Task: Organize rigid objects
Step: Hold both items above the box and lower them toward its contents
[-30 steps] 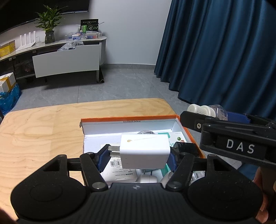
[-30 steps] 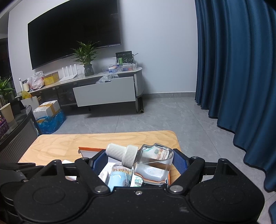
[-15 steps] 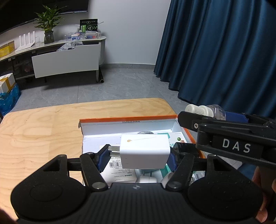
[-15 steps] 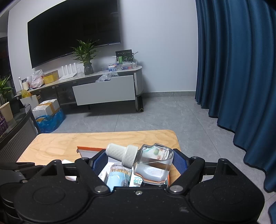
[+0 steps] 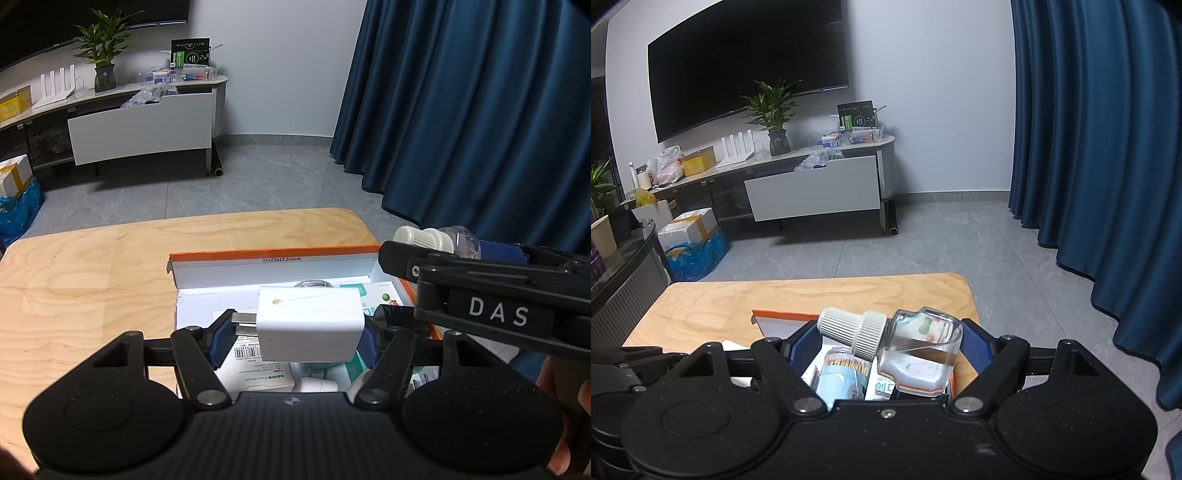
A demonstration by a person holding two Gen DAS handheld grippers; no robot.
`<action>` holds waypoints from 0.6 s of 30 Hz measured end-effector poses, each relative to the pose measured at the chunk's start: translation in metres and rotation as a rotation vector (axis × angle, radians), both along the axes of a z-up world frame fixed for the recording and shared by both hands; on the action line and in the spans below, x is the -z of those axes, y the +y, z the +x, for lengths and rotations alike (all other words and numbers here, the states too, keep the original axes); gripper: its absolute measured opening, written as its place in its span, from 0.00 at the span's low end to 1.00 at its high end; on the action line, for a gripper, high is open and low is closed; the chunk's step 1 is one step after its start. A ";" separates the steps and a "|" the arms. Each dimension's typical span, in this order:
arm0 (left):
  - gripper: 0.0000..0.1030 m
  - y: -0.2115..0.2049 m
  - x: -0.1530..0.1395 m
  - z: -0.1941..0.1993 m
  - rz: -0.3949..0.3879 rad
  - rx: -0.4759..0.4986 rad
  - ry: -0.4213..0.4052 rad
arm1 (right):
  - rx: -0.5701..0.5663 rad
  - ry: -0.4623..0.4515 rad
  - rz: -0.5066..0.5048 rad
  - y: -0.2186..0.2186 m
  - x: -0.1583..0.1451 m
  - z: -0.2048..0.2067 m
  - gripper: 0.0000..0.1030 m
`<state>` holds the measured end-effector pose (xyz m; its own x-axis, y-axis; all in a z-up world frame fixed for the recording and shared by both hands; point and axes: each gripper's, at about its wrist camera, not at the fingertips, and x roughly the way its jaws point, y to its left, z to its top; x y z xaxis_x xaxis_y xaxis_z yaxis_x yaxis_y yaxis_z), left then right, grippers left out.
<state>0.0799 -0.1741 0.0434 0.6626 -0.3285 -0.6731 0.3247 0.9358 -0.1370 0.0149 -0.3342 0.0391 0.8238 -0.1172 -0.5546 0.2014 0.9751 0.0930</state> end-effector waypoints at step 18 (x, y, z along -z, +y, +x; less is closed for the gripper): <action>0.64 -0.001 0.005 0.005 0.001 0.006 0.012 | 0.002 0.020 -0.001 -0.001 0.004 0.011 0.93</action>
